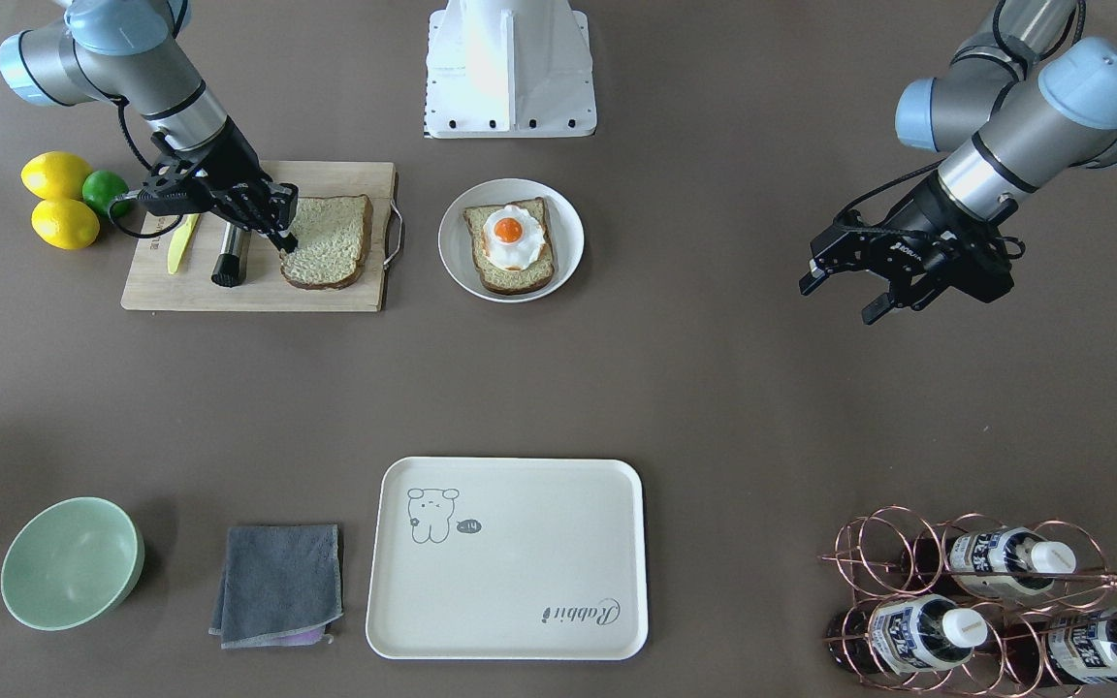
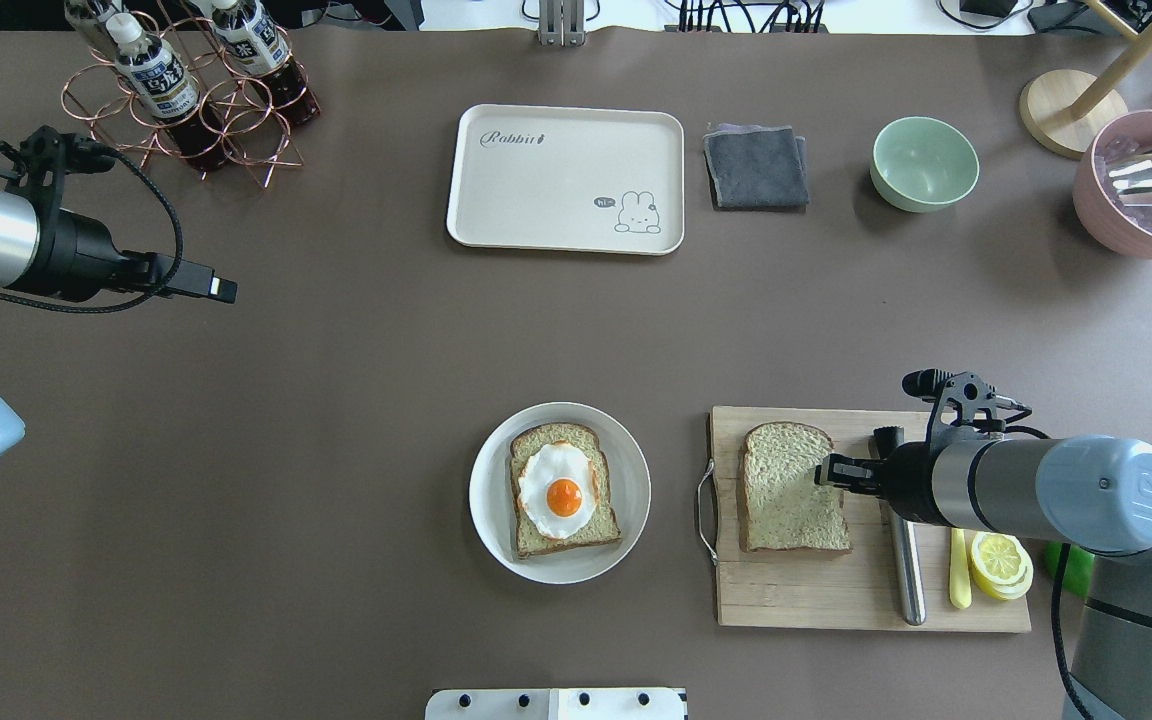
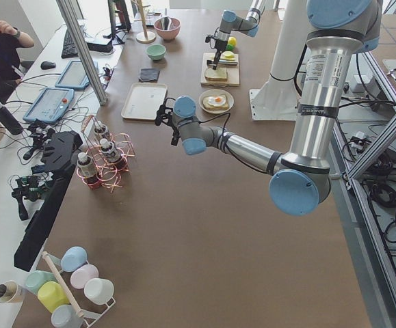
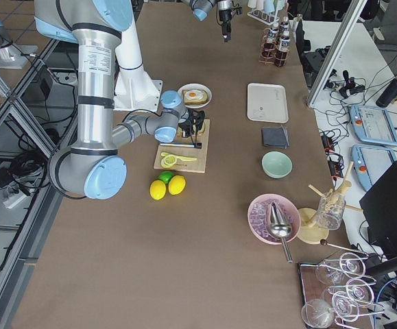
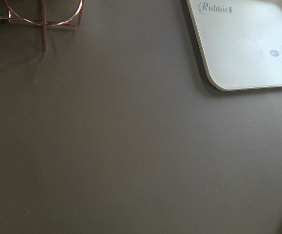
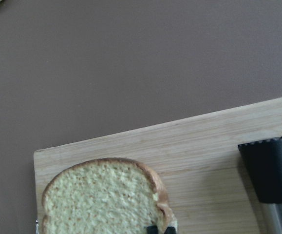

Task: Make sandwich and place on tray
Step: 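Grasp the bread slice edge with the right gripper and lift it, then carry the bread slice over the egg toast and lay it on top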

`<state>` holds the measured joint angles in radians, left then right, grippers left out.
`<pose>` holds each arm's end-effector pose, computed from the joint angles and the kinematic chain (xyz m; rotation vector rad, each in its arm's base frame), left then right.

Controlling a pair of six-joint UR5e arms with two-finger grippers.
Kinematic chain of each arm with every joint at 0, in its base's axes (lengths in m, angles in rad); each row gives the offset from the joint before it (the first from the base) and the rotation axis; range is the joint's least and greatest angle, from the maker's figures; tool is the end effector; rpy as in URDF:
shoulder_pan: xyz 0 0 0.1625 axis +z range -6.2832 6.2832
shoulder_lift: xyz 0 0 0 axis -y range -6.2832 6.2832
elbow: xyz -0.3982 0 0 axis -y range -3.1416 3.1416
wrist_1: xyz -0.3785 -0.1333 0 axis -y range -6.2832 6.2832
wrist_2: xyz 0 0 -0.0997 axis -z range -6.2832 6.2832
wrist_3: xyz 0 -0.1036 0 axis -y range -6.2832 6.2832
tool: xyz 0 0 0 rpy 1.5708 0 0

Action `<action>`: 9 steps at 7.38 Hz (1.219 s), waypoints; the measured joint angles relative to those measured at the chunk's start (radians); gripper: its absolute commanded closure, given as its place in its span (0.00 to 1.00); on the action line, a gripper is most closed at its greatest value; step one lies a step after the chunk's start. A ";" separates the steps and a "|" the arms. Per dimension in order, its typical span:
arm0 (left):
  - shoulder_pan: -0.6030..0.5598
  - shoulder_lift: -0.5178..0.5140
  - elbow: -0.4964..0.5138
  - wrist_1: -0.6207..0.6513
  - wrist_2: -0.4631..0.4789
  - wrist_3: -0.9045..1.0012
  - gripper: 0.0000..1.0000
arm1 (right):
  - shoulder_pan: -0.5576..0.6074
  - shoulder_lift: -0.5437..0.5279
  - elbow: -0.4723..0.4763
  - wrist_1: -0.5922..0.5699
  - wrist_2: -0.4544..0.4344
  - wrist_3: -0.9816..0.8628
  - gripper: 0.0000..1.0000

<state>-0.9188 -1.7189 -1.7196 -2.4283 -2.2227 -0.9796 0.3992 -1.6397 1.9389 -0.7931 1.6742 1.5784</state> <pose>0.2694 -0.4691 0.3877 0.3393 1.1968 0.0917 -0.3875 -0.2965 0.4093 0.1184 -1.0782 0.3107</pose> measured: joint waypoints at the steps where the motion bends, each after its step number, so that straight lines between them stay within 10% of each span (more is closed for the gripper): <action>1: 0.000 0.000 0.000 0.000 0.000 0.000 0.01 | 0.008 0.001 0.021 0.000 0.007 0.001 1.00; 9: 0.001 -0.001 0.003 -0.002 -0.004 -0.011 0.01 | 0.062 0.273 0.076 -0.139 0.098 0.098 1.00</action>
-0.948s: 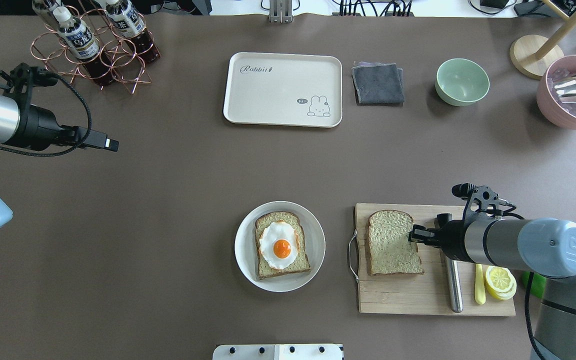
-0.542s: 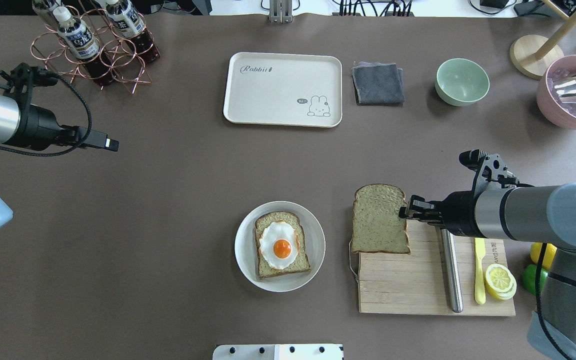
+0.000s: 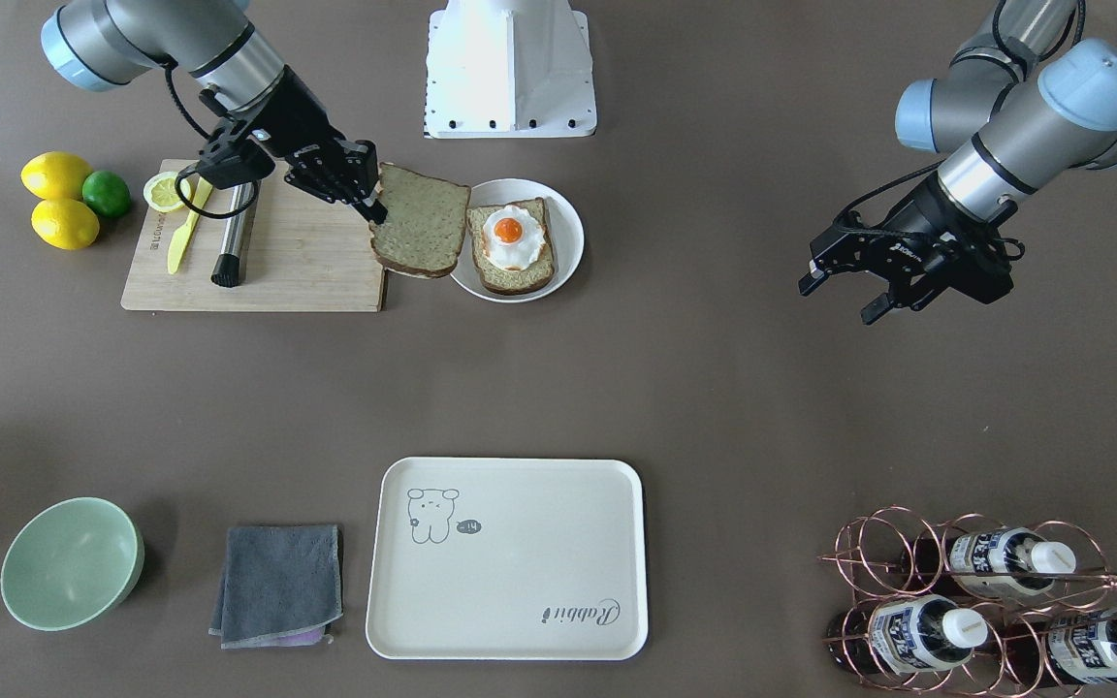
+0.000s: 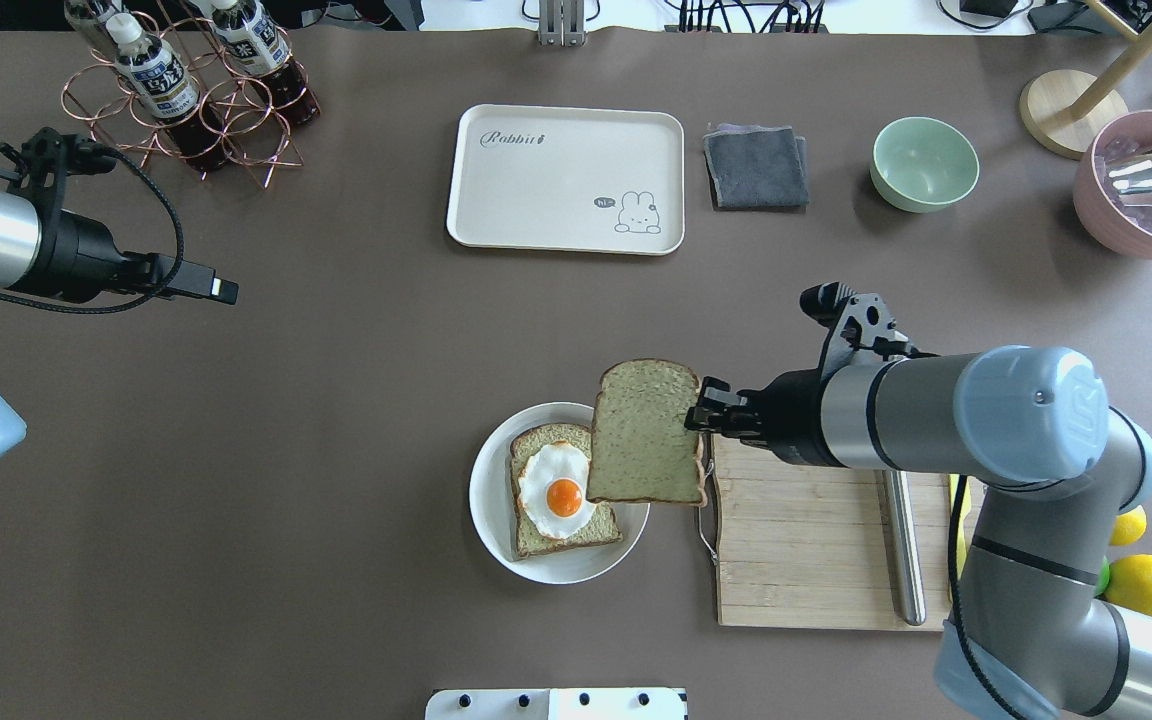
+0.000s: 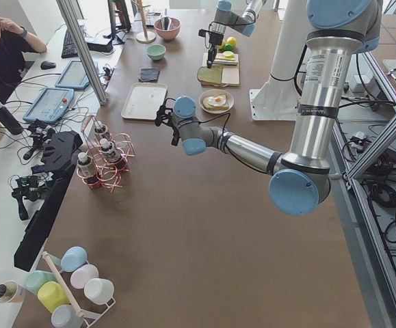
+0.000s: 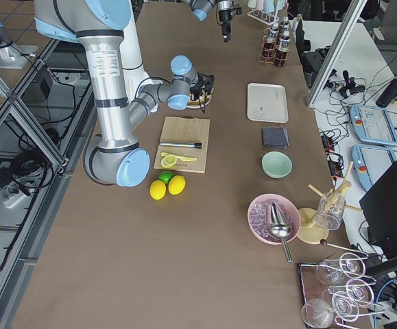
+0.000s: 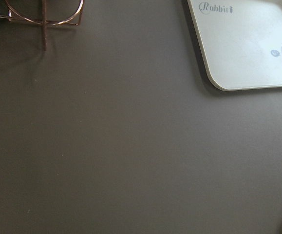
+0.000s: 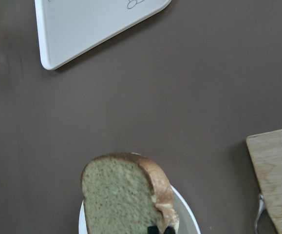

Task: Make sandwich and place on tray
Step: 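Carry the bread slice over the egg toast and lay it on top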

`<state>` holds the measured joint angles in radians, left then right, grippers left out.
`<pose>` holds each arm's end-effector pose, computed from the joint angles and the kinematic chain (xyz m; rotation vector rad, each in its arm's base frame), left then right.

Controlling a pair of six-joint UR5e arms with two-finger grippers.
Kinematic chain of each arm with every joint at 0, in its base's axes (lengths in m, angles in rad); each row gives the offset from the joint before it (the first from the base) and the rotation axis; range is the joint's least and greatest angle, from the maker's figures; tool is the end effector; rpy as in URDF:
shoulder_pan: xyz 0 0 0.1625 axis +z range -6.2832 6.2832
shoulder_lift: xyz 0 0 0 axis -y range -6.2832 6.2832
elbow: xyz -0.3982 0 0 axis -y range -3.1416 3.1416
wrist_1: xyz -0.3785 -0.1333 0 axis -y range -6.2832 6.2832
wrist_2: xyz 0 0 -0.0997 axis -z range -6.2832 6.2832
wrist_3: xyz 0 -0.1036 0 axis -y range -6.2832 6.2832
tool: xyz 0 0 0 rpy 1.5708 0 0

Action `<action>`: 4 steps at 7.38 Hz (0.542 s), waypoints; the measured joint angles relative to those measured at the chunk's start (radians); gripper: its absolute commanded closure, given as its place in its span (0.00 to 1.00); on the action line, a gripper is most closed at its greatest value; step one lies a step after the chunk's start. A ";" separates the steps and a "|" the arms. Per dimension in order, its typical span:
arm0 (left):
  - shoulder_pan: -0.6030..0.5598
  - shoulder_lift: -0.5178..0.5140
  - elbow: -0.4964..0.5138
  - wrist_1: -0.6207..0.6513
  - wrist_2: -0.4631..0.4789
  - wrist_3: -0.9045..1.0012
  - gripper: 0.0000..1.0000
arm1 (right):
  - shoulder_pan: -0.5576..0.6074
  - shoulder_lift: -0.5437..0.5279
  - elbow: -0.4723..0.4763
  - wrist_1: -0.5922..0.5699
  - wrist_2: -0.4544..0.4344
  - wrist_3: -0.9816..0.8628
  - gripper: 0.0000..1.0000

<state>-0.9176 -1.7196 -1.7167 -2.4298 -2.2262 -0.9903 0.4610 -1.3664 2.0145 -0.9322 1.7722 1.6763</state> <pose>0.2705 -0.4689 0.3885 0.3290 1.2000 0.0853 -0.4049 -0.3268 0.2567 0.0569 -1.2996 0.3555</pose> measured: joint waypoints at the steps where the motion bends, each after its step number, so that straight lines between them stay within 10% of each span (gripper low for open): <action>1: 0.003 0.000 0.000 -0.001 -0.001 -0.004 0.01 | -0.046 0.058 -0.013 -0.036 -0.028 -0.003 1.00; 4: 0.006 -0.001 0.004 -0.001 -0.002 -0.020 0.01 | -0.119 0.159 -0.097 -0.051 -0.086 -0.086 1.00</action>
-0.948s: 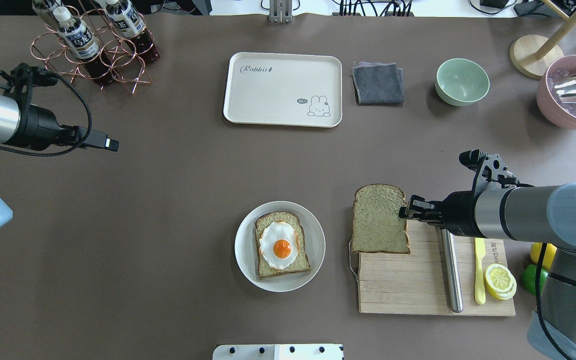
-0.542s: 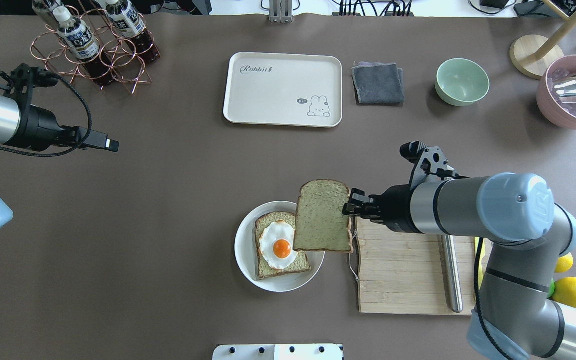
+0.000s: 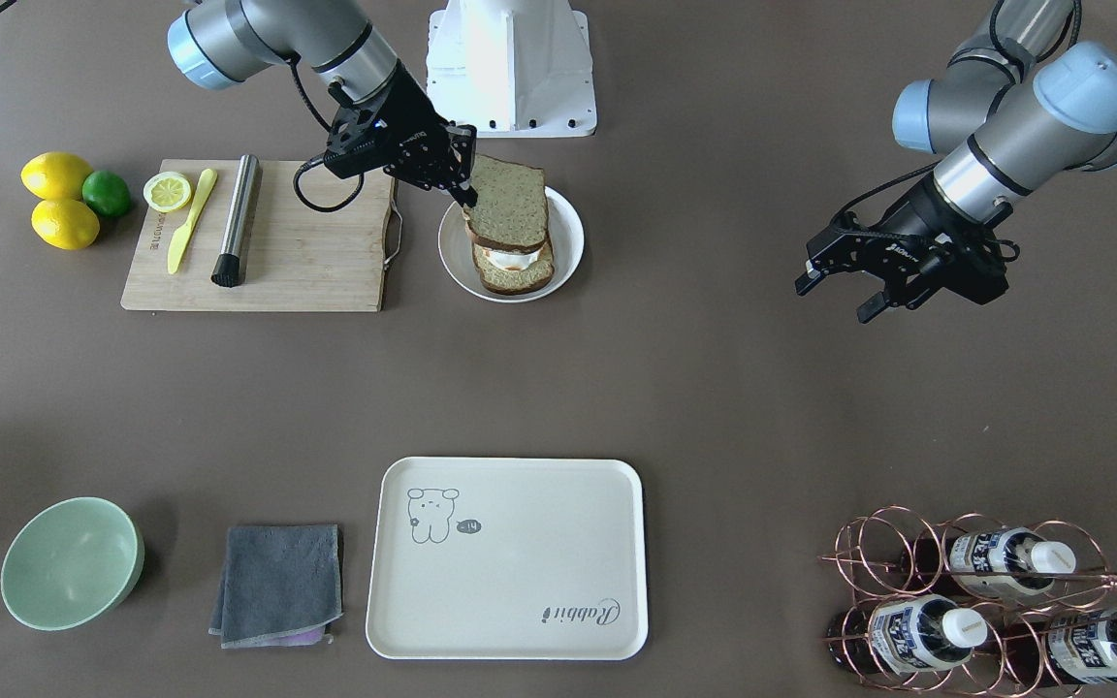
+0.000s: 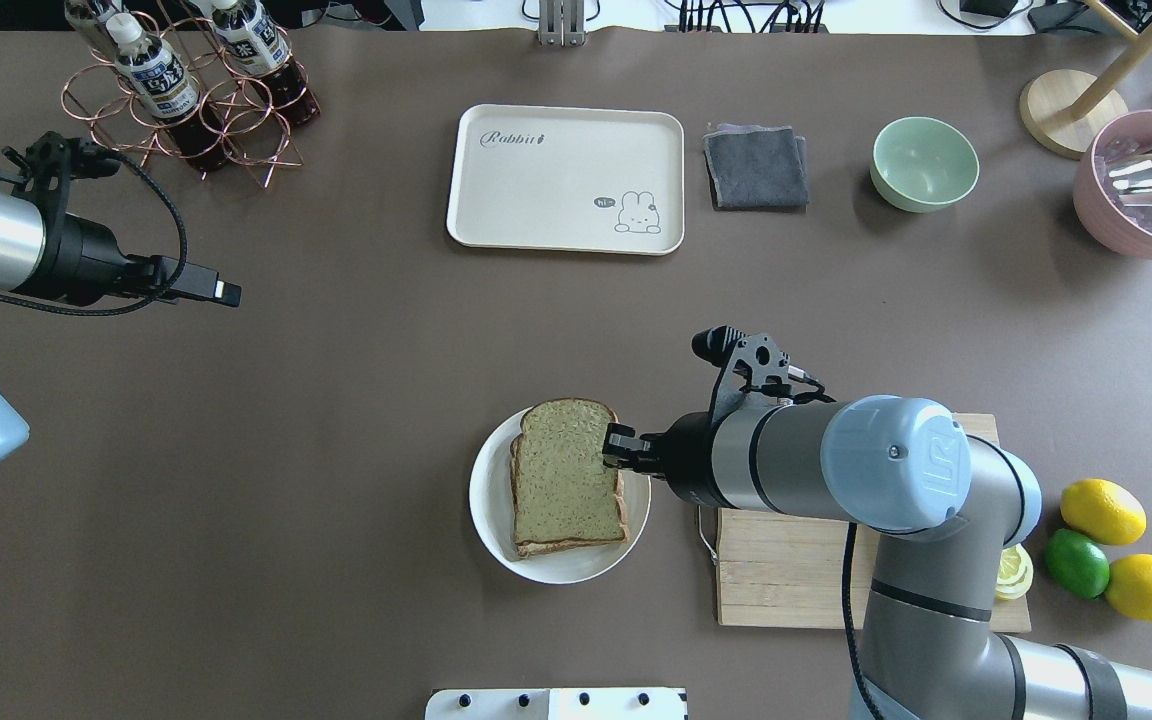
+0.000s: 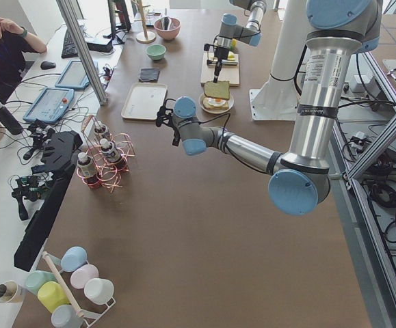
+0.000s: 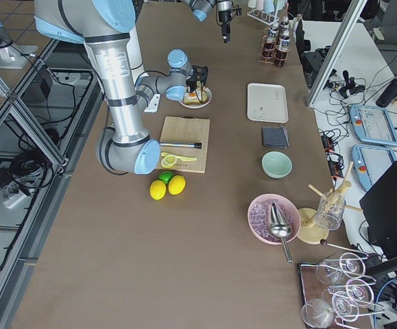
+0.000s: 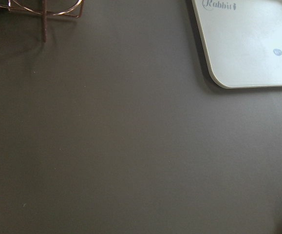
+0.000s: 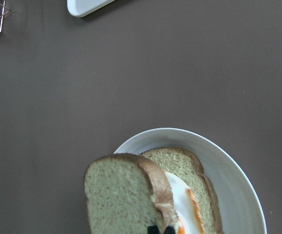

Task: Make sandwich and place on tray
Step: 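Carry the bread slice over the egg toast and lay it on top, then open the right gripper and adjust the top slice on the sandwich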

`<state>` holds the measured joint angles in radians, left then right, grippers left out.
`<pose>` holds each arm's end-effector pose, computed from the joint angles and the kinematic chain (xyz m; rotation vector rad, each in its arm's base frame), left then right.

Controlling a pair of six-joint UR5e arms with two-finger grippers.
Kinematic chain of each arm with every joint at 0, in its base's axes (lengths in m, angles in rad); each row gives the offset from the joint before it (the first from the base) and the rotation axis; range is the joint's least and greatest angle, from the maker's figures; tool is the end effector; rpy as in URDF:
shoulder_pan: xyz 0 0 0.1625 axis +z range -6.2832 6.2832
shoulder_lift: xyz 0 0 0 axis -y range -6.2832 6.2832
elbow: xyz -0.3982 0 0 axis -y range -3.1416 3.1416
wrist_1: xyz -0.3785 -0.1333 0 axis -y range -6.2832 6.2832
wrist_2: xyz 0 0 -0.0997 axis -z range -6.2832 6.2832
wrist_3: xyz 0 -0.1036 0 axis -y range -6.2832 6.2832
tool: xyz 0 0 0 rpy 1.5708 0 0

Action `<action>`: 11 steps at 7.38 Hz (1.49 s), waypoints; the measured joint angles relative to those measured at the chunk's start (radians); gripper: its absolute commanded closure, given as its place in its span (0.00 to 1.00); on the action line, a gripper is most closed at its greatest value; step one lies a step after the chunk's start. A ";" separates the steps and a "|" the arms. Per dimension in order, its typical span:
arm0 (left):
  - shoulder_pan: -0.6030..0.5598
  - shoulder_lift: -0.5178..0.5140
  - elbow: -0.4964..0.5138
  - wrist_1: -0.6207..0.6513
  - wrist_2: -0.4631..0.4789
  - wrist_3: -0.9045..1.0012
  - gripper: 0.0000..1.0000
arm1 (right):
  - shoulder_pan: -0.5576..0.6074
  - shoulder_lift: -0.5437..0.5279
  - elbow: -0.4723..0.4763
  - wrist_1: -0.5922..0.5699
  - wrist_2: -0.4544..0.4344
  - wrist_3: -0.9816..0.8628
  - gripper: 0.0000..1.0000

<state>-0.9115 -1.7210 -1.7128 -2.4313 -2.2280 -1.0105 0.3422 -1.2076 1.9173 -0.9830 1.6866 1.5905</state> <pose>0.2739 -0.4677 0.3894 0.3111 1.2044 0.0737 -0.4817 -0.3004 0.2199 0.1106 -1.2983 0.2343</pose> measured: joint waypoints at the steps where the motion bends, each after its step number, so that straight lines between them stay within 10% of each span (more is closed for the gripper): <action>1: 0.000 0.000 0.000 0.001 0.000 -0.001 0.01 | -0.002 0.009 -0.020 0.005 -0.003 -0.051 1.00; 11: 0.005 -0.009 0.012 0.003 0.002 -0.001 0.01 | -0.016 0.063 -0.129 0.010 -0.005 -0.141 1.00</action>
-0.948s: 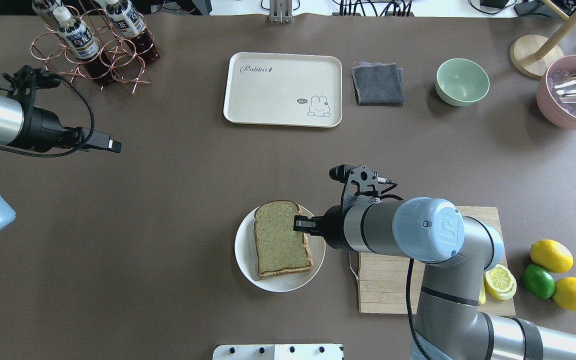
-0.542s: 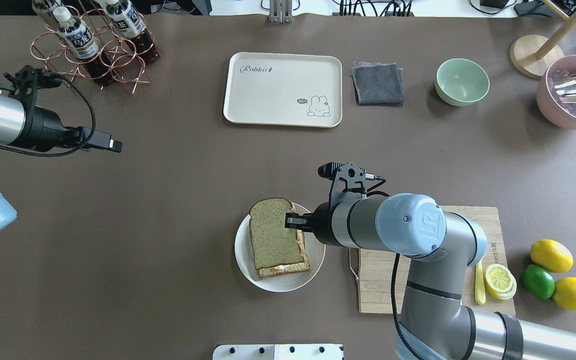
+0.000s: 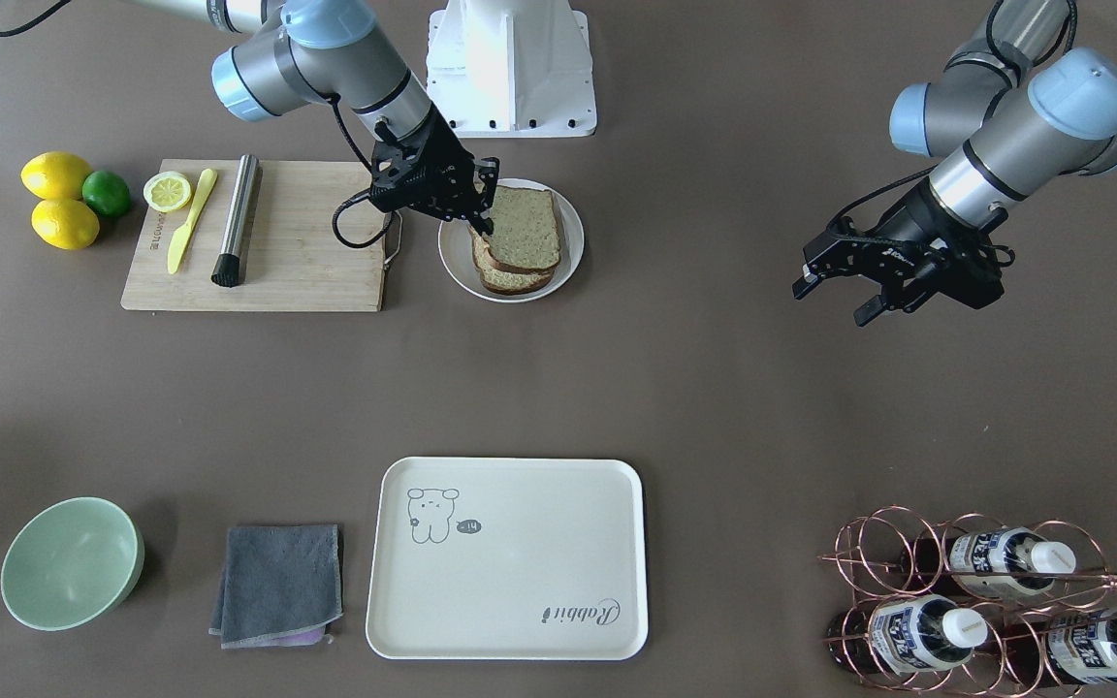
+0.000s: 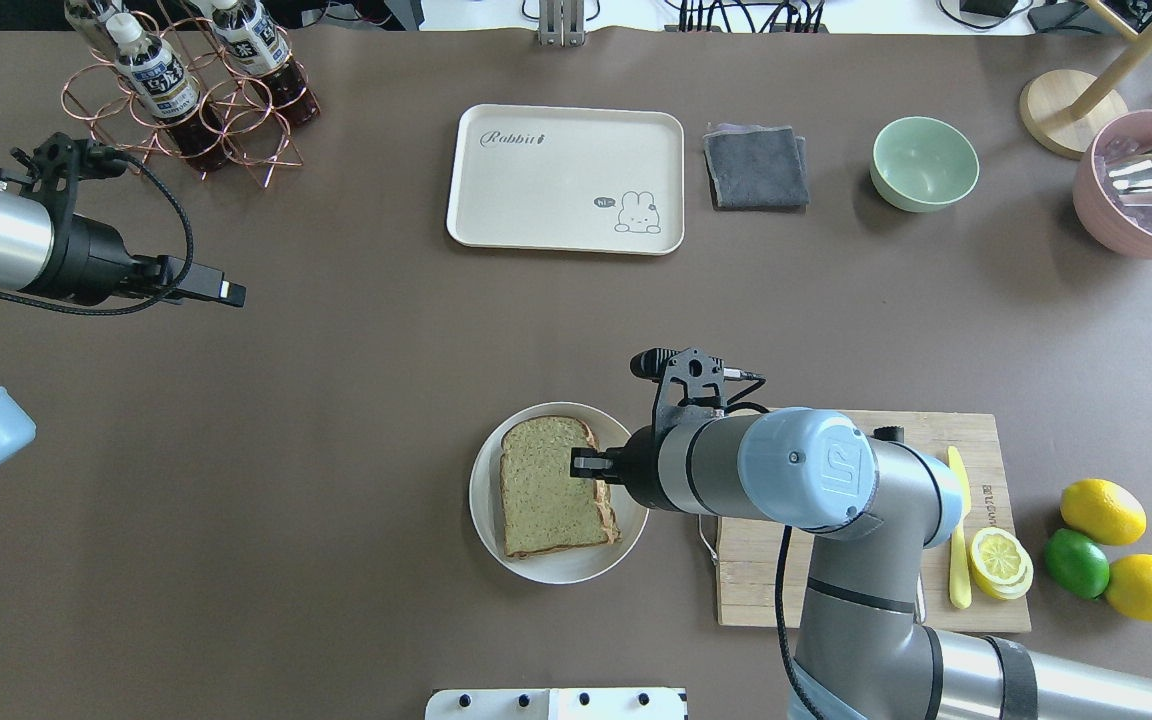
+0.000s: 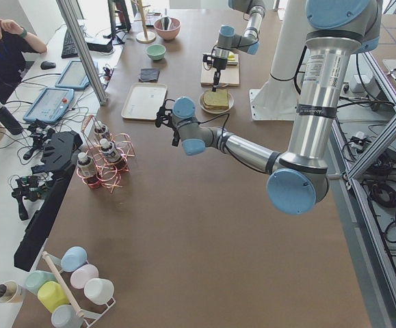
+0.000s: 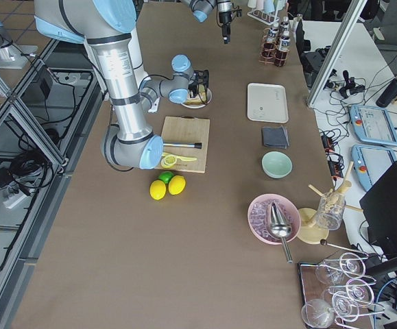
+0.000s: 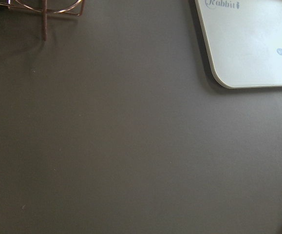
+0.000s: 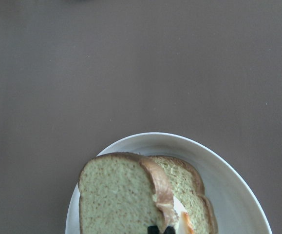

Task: Make sandwich and place on tray
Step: 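Open the right gripper and adjust the top slice on the sandwich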

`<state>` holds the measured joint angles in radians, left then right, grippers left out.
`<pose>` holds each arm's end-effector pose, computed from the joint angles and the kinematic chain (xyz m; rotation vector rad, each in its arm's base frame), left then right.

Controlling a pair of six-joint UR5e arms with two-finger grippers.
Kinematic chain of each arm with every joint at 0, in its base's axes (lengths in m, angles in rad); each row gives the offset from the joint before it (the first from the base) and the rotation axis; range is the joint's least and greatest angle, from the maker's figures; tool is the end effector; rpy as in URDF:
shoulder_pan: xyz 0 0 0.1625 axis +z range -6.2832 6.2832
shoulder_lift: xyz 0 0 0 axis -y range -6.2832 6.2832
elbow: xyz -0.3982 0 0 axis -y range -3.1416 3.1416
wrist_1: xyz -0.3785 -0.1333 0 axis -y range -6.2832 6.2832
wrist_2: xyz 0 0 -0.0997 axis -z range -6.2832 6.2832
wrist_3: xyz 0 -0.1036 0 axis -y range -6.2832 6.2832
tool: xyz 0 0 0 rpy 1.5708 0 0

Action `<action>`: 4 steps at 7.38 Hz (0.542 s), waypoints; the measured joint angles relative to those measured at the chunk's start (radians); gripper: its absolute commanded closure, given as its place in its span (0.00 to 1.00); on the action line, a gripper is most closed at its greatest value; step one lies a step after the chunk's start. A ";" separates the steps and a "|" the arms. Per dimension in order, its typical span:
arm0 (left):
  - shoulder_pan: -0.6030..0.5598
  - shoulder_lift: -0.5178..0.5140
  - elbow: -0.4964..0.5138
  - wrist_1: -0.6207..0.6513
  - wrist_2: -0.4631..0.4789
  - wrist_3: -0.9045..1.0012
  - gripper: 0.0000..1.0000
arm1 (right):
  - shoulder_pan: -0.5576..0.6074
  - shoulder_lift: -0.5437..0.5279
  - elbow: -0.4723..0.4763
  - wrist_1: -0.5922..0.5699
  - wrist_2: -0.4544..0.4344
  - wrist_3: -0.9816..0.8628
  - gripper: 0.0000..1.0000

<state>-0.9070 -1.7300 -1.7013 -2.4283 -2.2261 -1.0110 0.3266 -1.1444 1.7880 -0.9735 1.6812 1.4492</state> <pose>0.2785 -0.4699 0.3904 0.3055 1.2009 0.0740 -0.5265 -0.3070 0.2369 0.1821 -1.2303 0.1094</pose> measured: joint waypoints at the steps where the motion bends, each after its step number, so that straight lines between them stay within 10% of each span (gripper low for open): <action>1: 0.003 0.000 0.000 0.000 0.000 0.000 0.01 | -0.004 -0.002 -0.002 0.000 0.000 0.000 1.00; 4: 0.006 0.000 0.000 -0.001 0.000 0.000 0.01 | -0.005 -0.007 -0.008 -0.001 0.001 -0.004 1.00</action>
<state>-0.9007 -1.7303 -1.7012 -2.4295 -2.2258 -1.0109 0.3217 -1.1514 1.7801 -0.9741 1.6827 1.4454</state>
